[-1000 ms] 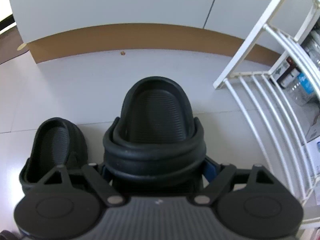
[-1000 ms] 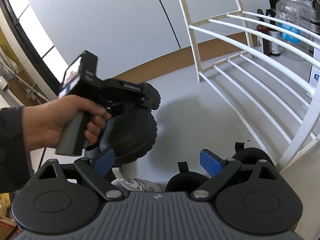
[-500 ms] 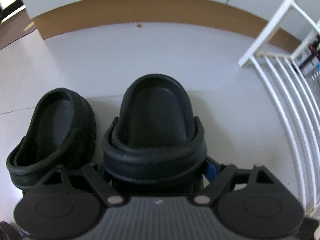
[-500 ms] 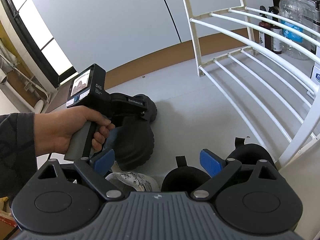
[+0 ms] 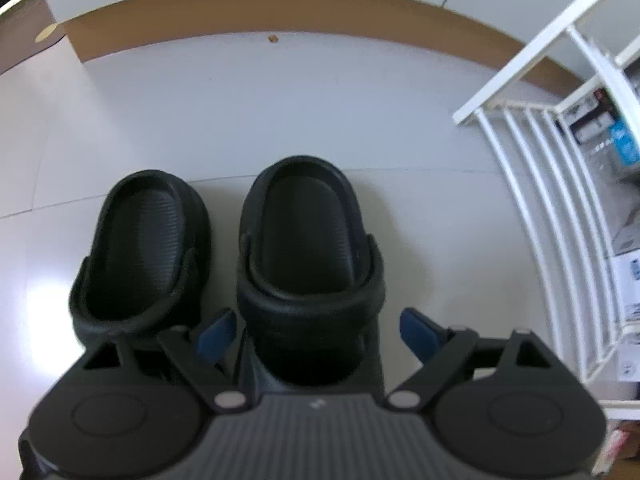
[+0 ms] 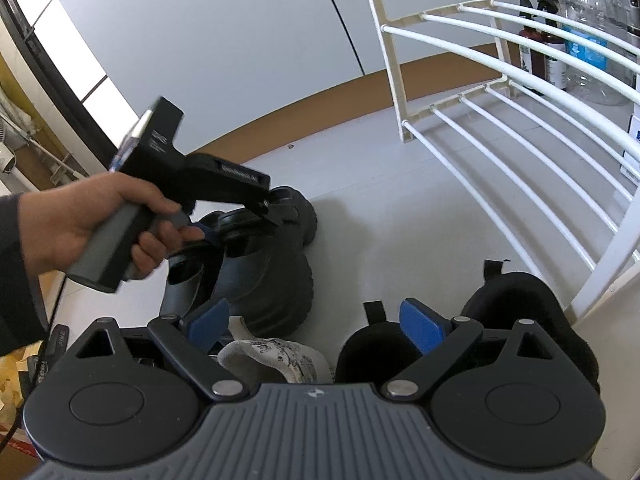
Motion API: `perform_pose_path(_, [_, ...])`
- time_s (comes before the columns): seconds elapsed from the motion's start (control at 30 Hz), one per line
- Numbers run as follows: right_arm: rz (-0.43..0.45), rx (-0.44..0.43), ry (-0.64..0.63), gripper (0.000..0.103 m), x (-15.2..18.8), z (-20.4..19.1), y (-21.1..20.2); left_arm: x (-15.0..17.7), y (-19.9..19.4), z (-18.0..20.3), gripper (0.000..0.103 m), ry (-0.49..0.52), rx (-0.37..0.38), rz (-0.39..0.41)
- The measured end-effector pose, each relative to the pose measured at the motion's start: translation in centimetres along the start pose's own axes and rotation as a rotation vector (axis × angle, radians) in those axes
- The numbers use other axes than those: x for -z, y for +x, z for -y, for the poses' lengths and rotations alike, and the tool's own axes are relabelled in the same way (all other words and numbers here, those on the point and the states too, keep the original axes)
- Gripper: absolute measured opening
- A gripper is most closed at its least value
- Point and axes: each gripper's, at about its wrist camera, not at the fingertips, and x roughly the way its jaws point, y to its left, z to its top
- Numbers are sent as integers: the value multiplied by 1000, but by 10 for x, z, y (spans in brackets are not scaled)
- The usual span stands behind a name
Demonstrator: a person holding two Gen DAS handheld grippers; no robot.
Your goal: Organize scattered shoes
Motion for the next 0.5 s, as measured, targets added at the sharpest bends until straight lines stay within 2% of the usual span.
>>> perform_pose_path(0.13, [0,-8,-4,95,-1,-8,3,8,-31,-10,93,28,37,40])
perform_pose_path(0.27, [-2,-12,-17,95,-2,-15,6,26,-45,-22,95,63,22,107])
perform_pose_path(0.33, [2,-11,-30,95,-3,-19,7,39,-61,-36,94,63,-7,199])
perform_pose_path(0.5, [25,1,-52,95,-9,-31,11,65,-88,-62,94,73,-22,263])
